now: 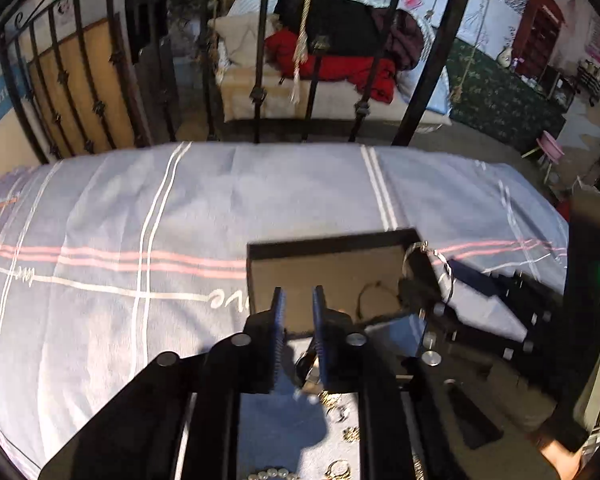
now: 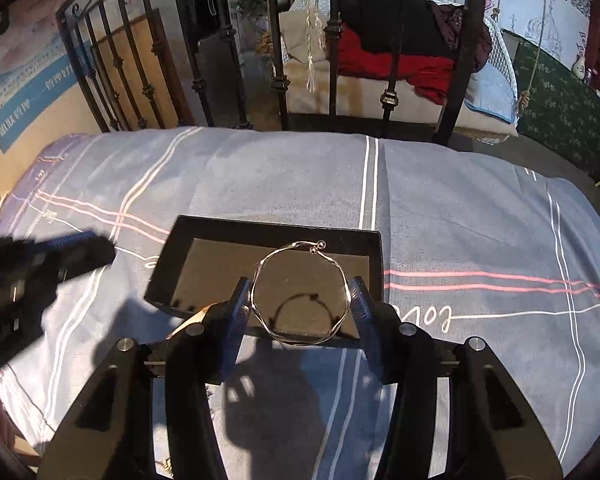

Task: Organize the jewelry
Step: 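Release the bangle into the black box with the right tool while the left carries the watch, then lower the gold watch into the black box and open the left tool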

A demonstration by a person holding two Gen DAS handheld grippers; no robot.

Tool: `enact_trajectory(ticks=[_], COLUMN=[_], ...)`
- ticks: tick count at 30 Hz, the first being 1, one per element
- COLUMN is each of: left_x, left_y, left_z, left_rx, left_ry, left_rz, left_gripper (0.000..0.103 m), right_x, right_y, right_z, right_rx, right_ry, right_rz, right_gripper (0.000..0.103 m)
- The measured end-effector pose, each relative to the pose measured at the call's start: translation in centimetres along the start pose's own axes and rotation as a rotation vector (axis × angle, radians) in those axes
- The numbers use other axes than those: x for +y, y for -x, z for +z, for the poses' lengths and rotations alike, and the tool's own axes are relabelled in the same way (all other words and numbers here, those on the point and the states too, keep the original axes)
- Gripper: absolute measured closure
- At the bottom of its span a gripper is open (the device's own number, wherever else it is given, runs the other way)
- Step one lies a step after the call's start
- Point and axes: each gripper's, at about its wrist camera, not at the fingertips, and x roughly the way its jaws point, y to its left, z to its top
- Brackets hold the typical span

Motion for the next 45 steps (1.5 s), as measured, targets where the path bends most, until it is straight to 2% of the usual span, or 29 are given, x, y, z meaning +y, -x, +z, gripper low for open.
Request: enact_trajectory(ticks=[1, 3, 4, 5, 8, 11, 13, 14, 15, 18, 22, 24, 28, 31, 33, 38, 43, 45], left_x=[0.3, 0.6, 0.6, 0.6, 0.0, -1.1, -1.5, -1.4, -1.2, -0.7, 0.0, -0.2, -1.1, -1.9, -2.2, -2.8, -2.6, -2.4], left_y=[-0.4, -1.2, -1.6, -2.0, -3.8, -5.9, -7.5, -8.0, -8.3, -7.2, -3.8, -2.3, -1.6, -2.3, -2.3, 0.2, 2.8, 3.6], left_z=[-0.5, -1.7, -2.3, -2.9, -4.2, -4.8, -4.9, -5.0, -5.1, -5.0, -4.4, -3.0, 0.2, 1.5, 1.6, 1.1, 0.6, 0.3], left_rx=[0.017, 0.045, 0.055, 0.067, 0.113, 0.15, 0.175, 0.185, 0.191, 0.158, 0.086, 0.04, -0.012, -0.001, 0.013, -0.039, -0.068, -0.072], left_ry=[0.005, 0.001, 0.0, 0.005, 0.002, -0.021, -0.031, -0.022, -0.014, -0.018, 0.012, 0.01, 0.004, -0.017, -0.016, -0.038, -0.026, -0.017], left_rz=[-0.001, 0.014, 0.018, 0.015, -0.002, 0.006, 0.017, 0.009, 0.005, 0.02, -0.011, -0.023, -0.015, 0.018, 0.026, 0.055, 0.031, 0.028], left_gripper=[0.084, 0.075, 0.072, 0.064, 0.063, 0.063, 0.065, 0.086, 0.087, 0.089, 0.09, 0.09, 0.09, 0.09, 0.086, 0.076, 0.074, 0.067], right_x=[-0.1, -0.2, -0.3, -0.4, -0.9, -1.5, -1.8, -1.9, -1.9, -1.9, -1.5, -1.3, -1.1, -1.3, -1.3, -0.8, 0.3, 0.9], right_y=[-0.6, -1.2, -1.2, -1.0, 0.1, 0.9, 1.4, 1.6, 1.7, 1.8, 2.3, 2.8, 3.8, 4.4, 4.5, 4.7, 5.1, 5.4], right_z=[0.0, -0.4, -0.7, -1.2, -3.6, -6.5, -8.1, -8.7, -9.1, -9.5, -8.7, -8.1, -7.3, -7.2, -7.2, -7.8, -8.7, -9.1], right_rx=[0.013, 0.027, 0.03, 0.029, 0.022, 0.041, 0.053, 0.058, 0.059, 0.069, 0.048, 0.033, 0.01, 0.0, 0.0, -0.004, -0.012, -0.012], right_ry=[0.0, 0.006, 0.007, 0.008, 0.015, -0.02, -0.04, -0.05, -0.056, -0.061, -0.061, -0.06, -0.053, -0.061, -0.063, -0.064, -0.073, -0.069], right_rz=[-0.005, -0.015, -0.023, -0.034, -0.077, -0.061, -0.053, -0.049, -0.049, -0.043, -0.039, -0.03, -0.029, -0.027, -0.026, -0.011, 0.027, 0.047], right_gripper=[0.043, 0.043, 0.038, 0.029, 0.025, 0.025, 0.025, 0.025, 0.025, 0.024, 0.024, 0.024, 0.021, 0.021, 0.021, 0.021, 0.021, 0.021])
